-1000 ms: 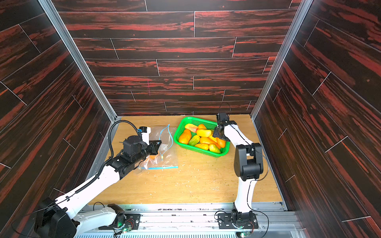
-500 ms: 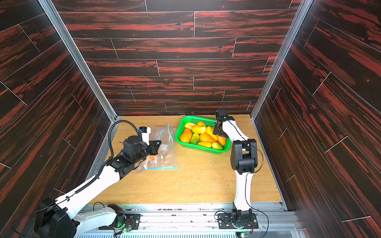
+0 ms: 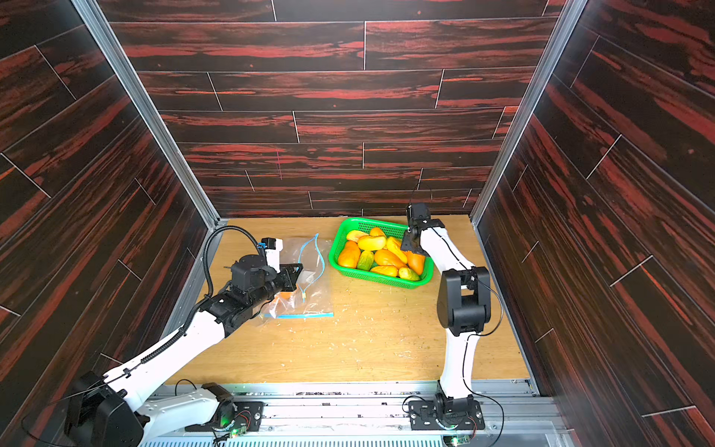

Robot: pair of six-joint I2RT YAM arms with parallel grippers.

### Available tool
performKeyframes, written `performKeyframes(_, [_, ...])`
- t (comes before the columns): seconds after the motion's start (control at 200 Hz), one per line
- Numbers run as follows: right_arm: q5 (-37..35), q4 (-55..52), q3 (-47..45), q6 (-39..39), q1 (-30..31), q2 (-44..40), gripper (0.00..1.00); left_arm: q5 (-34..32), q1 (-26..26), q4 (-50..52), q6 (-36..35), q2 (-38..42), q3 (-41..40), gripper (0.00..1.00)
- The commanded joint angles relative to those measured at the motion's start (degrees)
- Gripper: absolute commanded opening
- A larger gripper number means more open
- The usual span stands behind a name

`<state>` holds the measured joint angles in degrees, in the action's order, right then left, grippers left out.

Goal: Place the mango in a zip-top bag and seal the zipper
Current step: Pick up the mango from the basket.

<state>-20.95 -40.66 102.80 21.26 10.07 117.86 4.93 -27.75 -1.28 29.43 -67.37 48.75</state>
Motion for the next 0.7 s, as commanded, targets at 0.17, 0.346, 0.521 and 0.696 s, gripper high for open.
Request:
performKeyframes(0.17, [-2.47,-5.42,12.1,0.0,-0.04,9.9,0.78,-0.73,0.0,1.27,-0.39,0.21,0.74,0.0])
performKeyframes(0.346, [-4.71,-8.95,16.97,0.97,-0.04,13.53,0.81,-1.52,0.0,1.46,-0.55,1.01,0.21,0.0])
performKeyframes(0.521, [-4.01,-10.41,18.26,0.92,0.03,15.75,0.81,-1.49,0.06,1.28,-0.42,0.84,-0.03,0.0])
performKeyframes(0.696, [-2.99,-10.32,17.98,0.85,-0.03,16.41,0.8,-1.54,0.06,1.31,-0.41,0.8,0.04,0.0])
